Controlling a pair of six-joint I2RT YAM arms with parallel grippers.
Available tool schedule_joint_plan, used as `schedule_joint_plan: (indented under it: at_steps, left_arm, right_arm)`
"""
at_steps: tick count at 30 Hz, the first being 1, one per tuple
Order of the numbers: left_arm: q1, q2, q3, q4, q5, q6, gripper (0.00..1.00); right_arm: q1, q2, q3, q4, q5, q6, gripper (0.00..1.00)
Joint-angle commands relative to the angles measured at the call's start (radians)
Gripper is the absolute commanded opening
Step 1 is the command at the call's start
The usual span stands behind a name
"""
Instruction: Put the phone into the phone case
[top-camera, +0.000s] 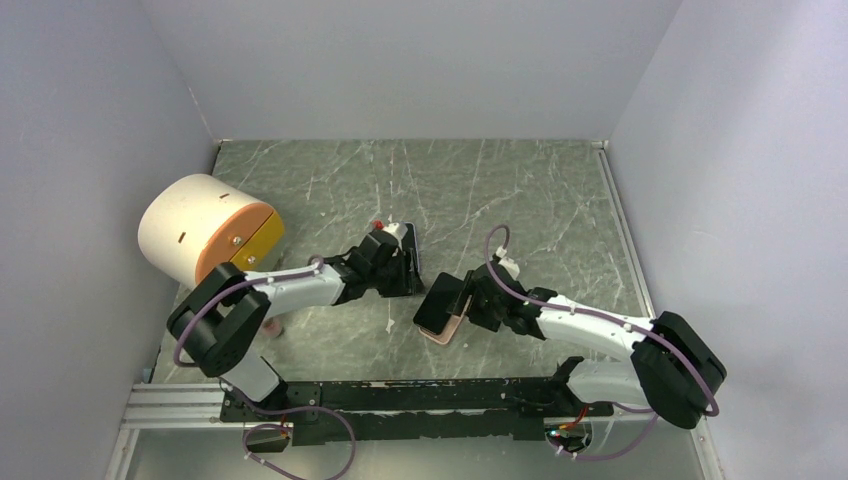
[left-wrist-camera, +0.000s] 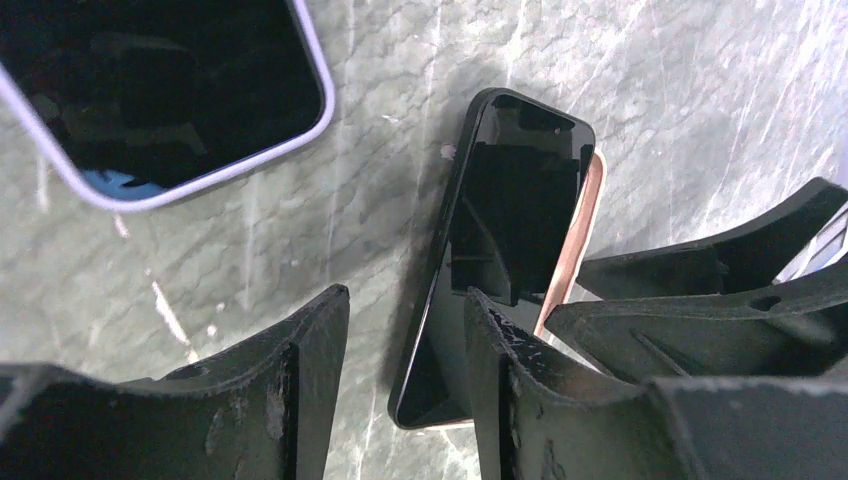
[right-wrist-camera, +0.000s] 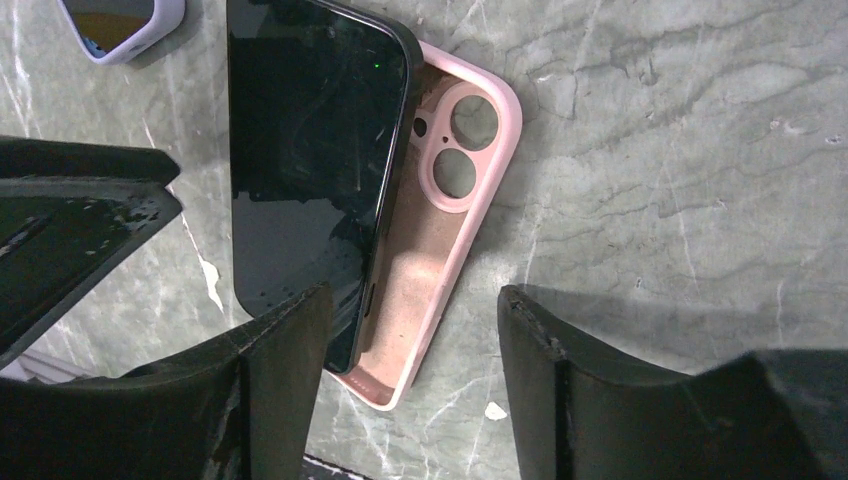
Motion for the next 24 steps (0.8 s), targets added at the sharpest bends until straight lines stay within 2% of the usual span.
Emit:
schedule_joint_plan:
  at_steps: [1,12,17,24]
  left_arm:
    - [0.001,0.066,0.069,0.017,0.087,0.06,0.5]
    - [-0.005,0.181,0.07,0.106,0.231,0.051,0.43]
    - [-0.034,0.177,0.066,0.112,0.225,0.049,0.32]
    - [-0.084,0.165,0.063,0.093,0.193,0.051,0.27]
  right_arm:
    - [-0.023,-0.016,-0.019,0.114,-0.03,-0.019,0.62]
    - [-0.034,0.003,-0.052,0.192,-0.057,-0.038,0.58]
    - [-0.036,0.024,-0.061,0.241,-0.071,-0.043,0.52]
    - [-0.036,0.029,-0.054,0.245,-0.071,-0.065,0.47]
